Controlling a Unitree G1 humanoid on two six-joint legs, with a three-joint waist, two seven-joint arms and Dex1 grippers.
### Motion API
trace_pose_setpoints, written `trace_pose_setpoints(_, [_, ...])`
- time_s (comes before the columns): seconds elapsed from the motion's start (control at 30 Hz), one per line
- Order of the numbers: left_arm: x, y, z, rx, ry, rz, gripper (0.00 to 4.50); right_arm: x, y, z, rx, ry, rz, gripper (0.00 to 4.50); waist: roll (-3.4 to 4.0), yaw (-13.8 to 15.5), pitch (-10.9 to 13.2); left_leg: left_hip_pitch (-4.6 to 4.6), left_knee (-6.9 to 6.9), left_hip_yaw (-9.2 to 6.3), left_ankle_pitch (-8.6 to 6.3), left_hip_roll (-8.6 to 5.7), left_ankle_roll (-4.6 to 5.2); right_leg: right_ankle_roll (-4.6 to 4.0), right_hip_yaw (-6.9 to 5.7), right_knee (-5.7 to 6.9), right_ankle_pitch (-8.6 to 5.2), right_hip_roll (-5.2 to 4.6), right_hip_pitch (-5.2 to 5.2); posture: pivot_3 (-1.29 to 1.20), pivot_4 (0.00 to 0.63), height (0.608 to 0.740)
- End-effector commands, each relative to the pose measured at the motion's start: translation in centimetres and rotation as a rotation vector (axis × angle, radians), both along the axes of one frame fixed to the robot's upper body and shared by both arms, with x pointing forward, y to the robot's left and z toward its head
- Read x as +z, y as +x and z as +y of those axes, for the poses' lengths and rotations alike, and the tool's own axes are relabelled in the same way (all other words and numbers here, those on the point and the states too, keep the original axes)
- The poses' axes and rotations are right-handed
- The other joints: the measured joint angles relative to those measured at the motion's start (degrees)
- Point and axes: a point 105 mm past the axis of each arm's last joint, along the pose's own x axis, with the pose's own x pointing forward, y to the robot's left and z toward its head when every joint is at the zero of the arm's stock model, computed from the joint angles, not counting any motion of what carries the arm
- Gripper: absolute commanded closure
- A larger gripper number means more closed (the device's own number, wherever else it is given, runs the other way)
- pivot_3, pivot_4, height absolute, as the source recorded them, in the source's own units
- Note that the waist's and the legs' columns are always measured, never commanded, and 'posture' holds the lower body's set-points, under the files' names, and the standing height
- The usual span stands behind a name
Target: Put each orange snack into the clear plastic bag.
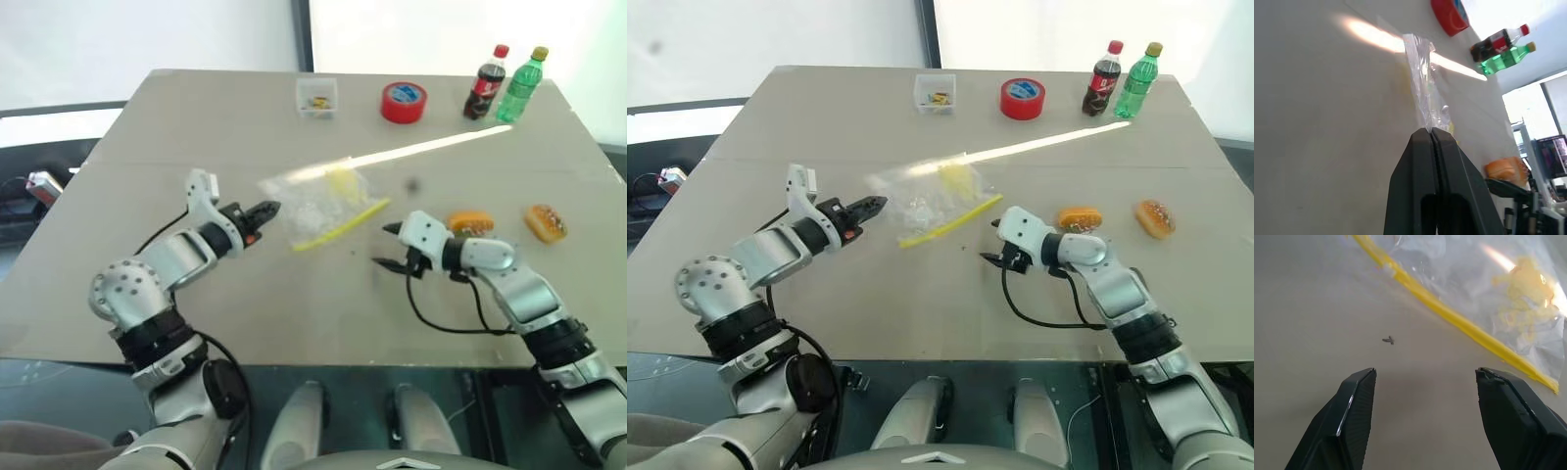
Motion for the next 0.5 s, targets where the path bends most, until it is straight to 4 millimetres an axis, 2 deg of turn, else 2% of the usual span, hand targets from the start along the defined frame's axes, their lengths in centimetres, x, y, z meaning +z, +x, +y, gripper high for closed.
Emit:
trace_pose_setpoints(0.03, [1.8, -1.0, -0.7, -0.033, -0.011, -0.062, 4.45, 1.0, 1.5, 0.7, 0.003, -0.03, -0.12, 1.17, 0.0, -0.01, 0.0, 0.0, 0.0, 0.01, 0.02, -0.01, -0.03, 0.0, 0.0, 0.0, 0.0, 0.0, 0.0, 0.0, 0.15, 0.74])
trace_pose_setpoints(0.27, [1.3, -1.9, -1.0, -0.04, 0.002, -0.051, 4.45, 0.7, 4.9, 1.5, -0.042, -0.134, -0.249, 1.17, -0.02, -0.3, 0.01, 0.06, -0.06, 0.06, 0.09, 0.03, -0.17, -0.02, 0.07, 0.03, 0.01, 0.04, -0.03, 0.0, 0.15, 0.74])
trace_pose_setpoints(0.37, [1.6, -1.9, -1.1, -0.044, -0.004, -0.058, 4.45, 0.4, 5.7, 1.6, -0.035, -0.166, -0.281, 1.17, -0.04, -0.04, 0.0, 0.06, -0.06, 0.05, 0.11, 0.01, -0.19, -0.03, 0.06, 0.02, 0.01, 0.03, -0.01, 0.0, 0.15, 0.74])
trace_pose_setpoints(0.47, [1.7, -2.1, -1.1, -0.041, -0.007, -0.063, 4.45, 0.9, 6.1, 2.1, -0.03, -0.127, -0.282, 1.17, -0.05, -0.06, 0.0, 0.06, -0.06, 0.04, 0.11, 0.0, -0.19, -0.03, 0.07, 0.01, 0.01, 0.02, 0.0, 0.0, 0.15, 0.74])
trace_pose_setpoints(0.5, [1.7, -2.1, -1.0, -0.039, -0.01, -0.063, 4.5, 1.0, 6.1, 2.2, -0.027, -0.117, -0.285, 1.72, -0.05, -0.1, 0.0, 0.06, -0.06, 0.03, 0.11, 0.0, -0.19, -0.03, 0.07, 0.01, 0.01, 0.02, 0.01, 0.0, 0.15, 0.74])
